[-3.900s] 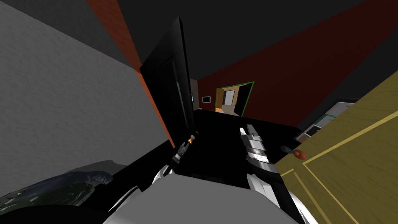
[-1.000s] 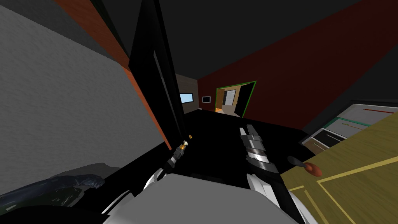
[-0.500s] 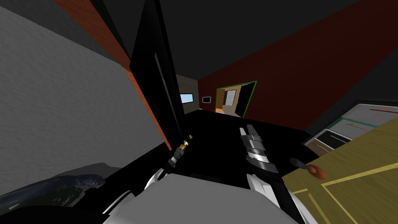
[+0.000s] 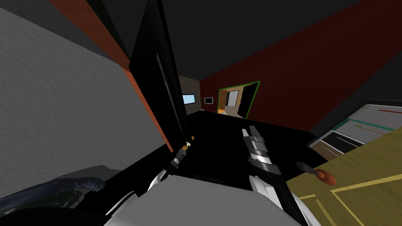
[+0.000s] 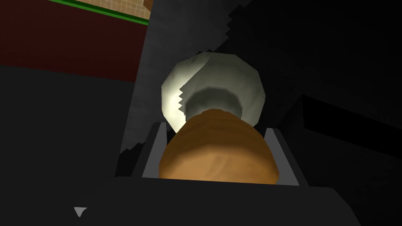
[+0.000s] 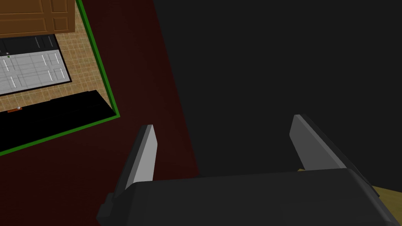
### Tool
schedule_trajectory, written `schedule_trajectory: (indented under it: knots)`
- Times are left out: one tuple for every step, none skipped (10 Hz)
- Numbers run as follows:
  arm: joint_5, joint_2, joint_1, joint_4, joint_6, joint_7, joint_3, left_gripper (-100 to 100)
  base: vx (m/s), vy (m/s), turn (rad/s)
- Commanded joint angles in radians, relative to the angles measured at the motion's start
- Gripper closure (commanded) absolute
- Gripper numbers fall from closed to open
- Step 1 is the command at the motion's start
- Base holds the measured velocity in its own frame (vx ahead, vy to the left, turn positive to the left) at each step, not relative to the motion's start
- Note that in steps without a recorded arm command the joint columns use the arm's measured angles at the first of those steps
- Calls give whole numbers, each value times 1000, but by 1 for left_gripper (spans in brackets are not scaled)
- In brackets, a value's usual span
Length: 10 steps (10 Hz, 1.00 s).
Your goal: Push the door open
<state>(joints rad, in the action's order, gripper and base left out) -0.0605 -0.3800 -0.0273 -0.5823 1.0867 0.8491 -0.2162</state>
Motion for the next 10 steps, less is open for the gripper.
schedule_trajectory:
  knots:
    - [7, -1, -4, -7, -6, -33, 3, 100, 23, -5, 1]
    - [14, 4, -6, -7, -9, -70, 3, 100, 28, -8, 6]
    - [23, 9, -9, -7, -12, -95, 2, 100, 44, -4, 17]
    - [23, 9, -9, -7, -12, -108, 2, 100, 32, -4, -2]
    - [32, 15, -12, -6, -16, -145, 2, 100, 22, -3, 7]
    - [42, 20, -15, -6, -20, -171, 1, 100, 41, -2, 20]
    - [42, 20, -15, -6, -20, -188, 1, 100, 37, -3, -1]
    - [51, 26, -18, -6, -24, -222, 0, 100, 33, -4, 5]
    - [51, 26, -18, -6, -24, -228, 0, 100, 23, -5, 3]
    - [61, 32, -20, -6, -28, -267, 0, 100, 33, -8, 15]
